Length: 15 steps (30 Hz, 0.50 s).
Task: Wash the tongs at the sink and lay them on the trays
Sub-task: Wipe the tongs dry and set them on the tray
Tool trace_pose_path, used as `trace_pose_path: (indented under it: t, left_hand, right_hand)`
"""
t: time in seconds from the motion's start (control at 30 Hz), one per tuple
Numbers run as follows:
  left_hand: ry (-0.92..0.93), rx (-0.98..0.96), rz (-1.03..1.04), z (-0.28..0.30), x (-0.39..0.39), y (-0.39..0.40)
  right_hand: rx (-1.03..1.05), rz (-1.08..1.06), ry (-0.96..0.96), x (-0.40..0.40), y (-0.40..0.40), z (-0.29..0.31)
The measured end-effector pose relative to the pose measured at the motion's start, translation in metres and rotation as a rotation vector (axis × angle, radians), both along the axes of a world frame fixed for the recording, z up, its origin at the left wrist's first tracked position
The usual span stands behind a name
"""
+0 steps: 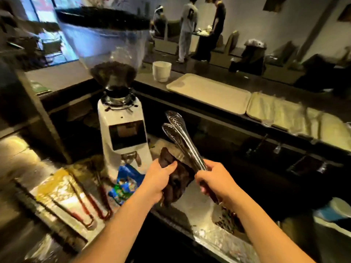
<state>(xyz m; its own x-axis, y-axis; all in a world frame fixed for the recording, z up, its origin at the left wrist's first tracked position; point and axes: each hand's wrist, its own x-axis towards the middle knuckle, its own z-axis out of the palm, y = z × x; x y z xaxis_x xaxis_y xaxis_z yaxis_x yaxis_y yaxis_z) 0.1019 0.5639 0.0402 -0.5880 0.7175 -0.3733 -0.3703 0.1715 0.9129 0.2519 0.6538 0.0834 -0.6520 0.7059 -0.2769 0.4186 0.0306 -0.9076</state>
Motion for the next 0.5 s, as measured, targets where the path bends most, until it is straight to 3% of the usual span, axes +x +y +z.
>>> trace_pose_path:
  t: [0.33,0.5]
  left_hand:
    - [-0.075,-0.006,-0.089,0.018,0.07,0.118]
    - [-0.075,0.013,-0.133,0.026,0.073,0.145]
  right_hand:
    - [-0.123,-0.324,0.105,0.051,0.111,0.025]
    - [0.132,-0.337,-0.125,0.02,0.193,0.062]
